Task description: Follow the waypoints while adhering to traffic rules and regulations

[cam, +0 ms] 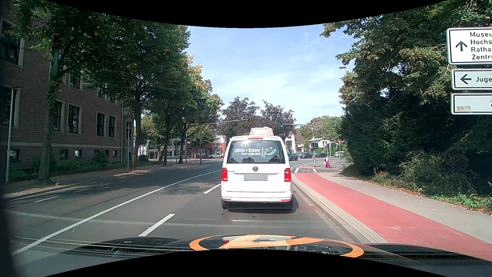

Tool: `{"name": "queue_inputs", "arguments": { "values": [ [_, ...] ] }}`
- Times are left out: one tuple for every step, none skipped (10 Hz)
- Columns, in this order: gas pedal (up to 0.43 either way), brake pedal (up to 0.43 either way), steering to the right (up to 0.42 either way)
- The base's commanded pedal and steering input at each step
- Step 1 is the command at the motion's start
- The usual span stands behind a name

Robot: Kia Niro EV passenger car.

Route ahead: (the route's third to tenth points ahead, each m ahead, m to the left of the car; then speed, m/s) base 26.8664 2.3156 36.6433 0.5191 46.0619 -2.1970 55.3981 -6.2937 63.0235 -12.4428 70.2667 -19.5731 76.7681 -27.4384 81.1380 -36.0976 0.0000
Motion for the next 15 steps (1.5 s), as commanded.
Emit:
{"name": "queue_inputs", "arguments": {
  "values": [
    [0.000,0.183,0.001],
    [0.000,0.183,0.001],
    [0.000,0.183,0.001],
    [0.000,0.183,0.001],
    [0.000,0.183,0.001],
    [0.000,0.183,0.001],
    [0.000,0.183,0.001],
    [0.000,0.177,0.001],
    [0.000,0.177,0.001],
    [0.000,0.177,0.001],
    [0.000,0.177,0.001],
    [0.000,0.177,0.001],
    [0.000,0.177,0.001],
    [0.000,0.177,0.001],
    [0.000,0.177,0.001]
  ]
}}
